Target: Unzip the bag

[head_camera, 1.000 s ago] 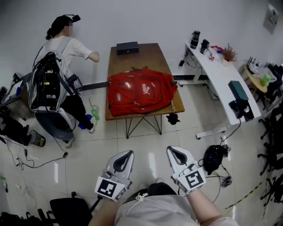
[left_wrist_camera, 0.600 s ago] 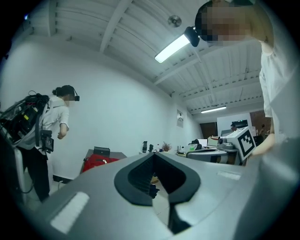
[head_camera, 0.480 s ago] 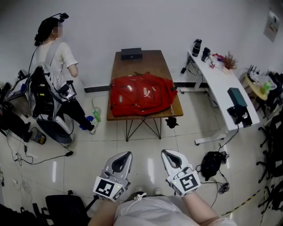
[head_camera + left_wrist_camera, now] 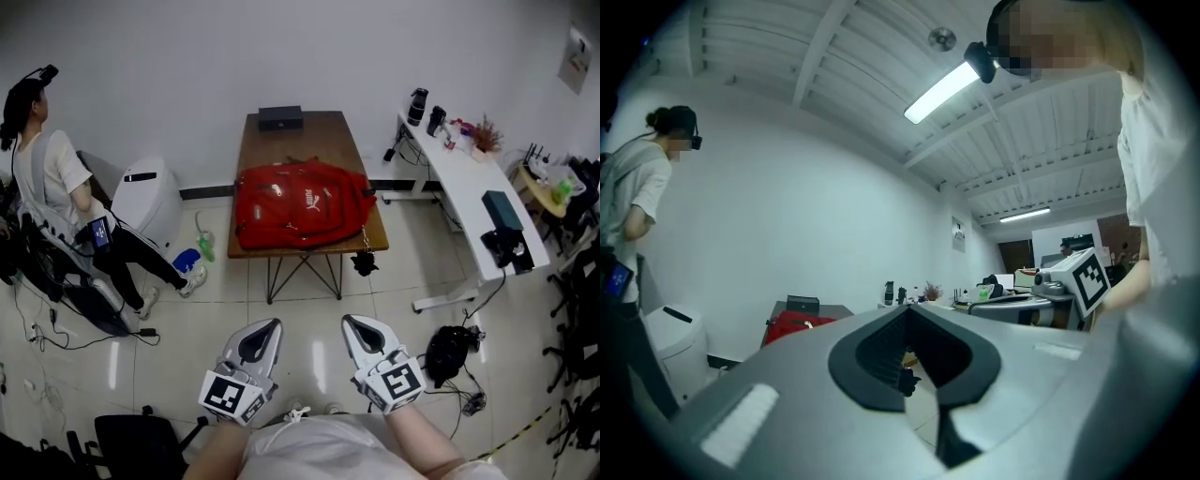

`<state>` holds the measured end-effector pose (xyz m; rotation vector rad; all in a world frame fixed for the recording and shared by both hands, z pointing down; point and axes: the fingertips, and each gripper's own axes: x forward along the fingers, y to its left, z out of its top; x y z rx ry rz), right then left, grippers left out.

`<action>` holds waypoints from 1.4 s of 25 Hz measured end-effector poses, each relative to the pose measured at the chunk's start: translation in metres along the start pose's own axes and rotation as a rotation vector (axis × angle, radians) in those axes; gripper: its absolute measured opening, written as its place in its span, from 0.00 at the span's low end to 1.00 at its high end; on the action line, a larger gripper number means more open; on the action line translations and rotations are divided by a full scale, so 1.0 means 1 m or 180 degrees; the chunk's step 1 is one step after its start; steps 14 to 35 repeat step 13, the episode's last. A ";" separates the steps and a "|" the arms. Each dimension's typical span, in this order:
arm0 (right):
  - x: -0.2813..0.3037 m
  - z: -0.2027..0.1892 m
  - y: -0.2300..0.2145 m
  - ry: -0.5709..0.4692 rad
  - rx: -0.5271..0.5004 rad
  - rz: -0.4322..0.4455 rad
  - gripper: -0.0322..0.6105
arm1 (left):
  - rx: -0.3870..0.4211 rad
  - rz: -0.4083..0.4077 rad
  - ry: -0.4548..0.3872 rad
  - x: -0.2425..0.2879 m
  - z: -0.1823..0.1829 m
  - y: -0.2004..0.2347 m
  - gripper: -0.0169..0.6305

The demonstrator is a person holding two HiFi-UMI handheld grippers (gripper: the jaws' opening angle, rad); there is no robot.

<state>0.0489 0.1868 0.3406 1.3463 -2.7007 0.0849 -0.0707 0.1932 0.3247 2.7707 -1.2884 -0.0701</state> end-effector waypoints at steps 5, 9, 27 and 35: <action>0.004 0.001 0.004 -0.0098 -0.0050 0.0059 0.06 | 0.0016 0.0007 0.0013 -0.002 0.000 0.002 0.04; 0.008 0.002 0.003 0.0000 -0.0028 0.0010 0.06 | 0.0053 -0.0055 0.0019 -0.001 0.000 0.002 0.04; 0.011 0.003 0.002 -0.0079 -0.0052 0.0016 0.06 | 0.0195 -0.0109 0.0057 0.002 0.000 0.000 0.04; 0.011 0.003 0.002 -0.0079 -0.0052 0.0016 0.06 | 0.0195 -0.0109 0.0057 0.002 0.000 0.000 0.04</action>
